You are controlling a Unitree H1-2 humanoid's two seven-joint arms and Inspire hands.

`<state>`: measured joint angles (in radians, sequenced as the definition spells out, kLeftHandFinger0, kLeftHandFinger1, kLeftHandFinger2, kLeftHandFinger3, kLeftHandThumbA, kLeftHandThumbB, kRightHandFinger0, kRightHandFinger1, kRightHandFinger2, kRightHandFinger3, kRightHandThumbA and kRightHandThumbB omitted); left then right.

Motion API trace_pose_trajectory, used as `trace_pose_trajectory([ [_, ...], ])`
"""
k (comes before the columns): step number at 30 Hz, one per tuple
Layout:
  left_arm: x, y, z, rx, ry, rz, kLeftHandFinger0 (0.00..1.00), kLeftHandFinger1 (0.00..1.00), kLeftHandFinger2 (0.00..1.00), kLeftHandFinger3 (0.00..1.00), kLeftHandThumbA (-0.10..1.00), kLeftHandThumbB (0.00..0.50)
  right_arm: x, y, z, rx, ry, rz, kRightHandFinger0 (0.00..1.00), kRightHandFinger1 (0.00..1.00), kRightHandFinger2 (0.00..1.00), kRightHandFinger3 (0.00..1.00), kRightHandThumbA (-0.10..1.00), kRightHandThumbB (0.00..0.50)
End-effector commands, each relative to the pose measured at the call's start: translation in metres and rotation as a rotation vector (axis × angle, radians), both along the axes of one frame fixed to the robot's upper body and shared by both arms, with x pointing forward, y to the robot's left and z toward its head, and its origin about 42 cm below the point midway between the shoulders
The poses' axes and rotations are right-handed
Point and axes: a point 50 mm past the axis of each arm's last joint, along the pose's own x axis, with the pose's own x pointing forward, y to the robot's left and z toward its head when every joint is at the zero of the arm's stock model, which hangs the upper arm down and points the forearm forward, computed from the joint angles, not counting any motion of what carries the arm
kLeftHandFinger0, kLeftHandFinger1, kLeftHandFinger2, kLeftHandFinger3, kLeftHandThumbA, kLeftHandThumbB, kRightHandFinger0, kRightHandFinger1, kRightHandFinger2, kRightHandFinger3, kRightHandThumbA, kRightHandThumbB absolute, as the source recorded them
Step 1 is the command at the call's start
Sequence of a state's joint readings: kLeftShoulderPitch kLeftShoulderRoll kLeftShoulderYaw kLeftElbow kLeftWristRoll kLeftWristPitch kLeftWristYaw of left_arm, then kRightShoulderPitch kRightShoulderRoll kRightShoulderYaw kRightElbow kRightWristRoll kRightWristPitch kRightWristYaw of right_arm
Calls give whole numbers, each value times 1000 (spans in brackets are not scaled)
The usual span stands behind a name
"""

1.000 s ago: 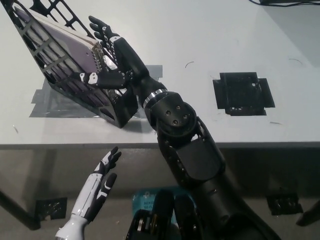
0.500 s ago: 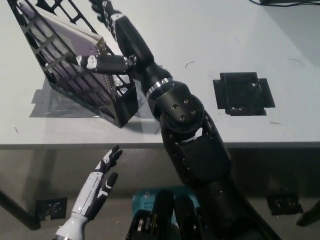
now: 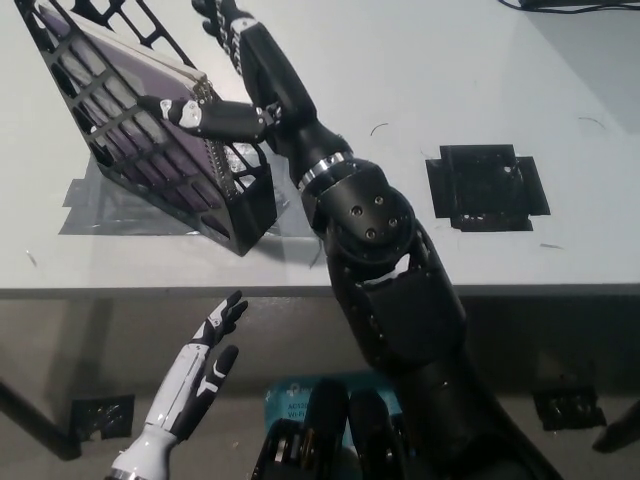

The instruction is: A shelf with a book inside it is placed on the center of the desk infront of the robot. The robot uses its right hand to grab the book, take it out and hand it to a person.

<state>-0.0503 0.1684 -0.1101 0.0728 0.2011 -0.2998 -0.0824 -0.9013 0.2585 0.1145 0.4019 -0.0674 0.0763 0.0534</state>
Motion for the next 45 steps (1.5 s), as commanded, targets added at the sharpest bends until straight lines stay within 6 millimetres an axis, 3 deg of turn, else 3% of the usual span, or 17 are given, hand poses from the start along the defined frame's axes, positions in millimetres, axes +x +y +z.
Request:
trace_pose_trajectory([
  [1,4,3,12,18,-51,-25,1000,1000,1000,1000,1000,316,-1,10,5,39,-22,20,1000,1000,1000,1000,907,300],
  [6,5,1,14,10,-46,-30,1000,1000,1000,1000,1000,298,0,15,-6,29,0,38,1000,1000,1000,1000,924,309],
  [10,6,1,12,10,-45,-36,1000,1000,1000,1000,1000,292,0,18,-16,-3,28,34,1000,1000,1000,1000,888,271],
  [16,6,-1,13,0,-29,-43,1000,1000,1000,1000,1000,300,0,21,-24,-14,45,41,1000,1000,1000,1000,912,271],
  [28,9,-1,15,11,-42,-49,1000,1000,1000,1000,1000,301,-3,20,-20,-6,27,50,1000,1000,1000,1000,901,267],
  [41,11,-3,17,5,-35,-61,1000,1000,1000,1000,1000,307,-2,26,-28,-1,90,81,1000,1000,1000,1000,880,255],
  [45,12,-3,19,0,-38,-64,1000,1000,1000,1000,1000,308,-4,29,-28,18,109,95,1000,1000,1000,1000,848,223],
])
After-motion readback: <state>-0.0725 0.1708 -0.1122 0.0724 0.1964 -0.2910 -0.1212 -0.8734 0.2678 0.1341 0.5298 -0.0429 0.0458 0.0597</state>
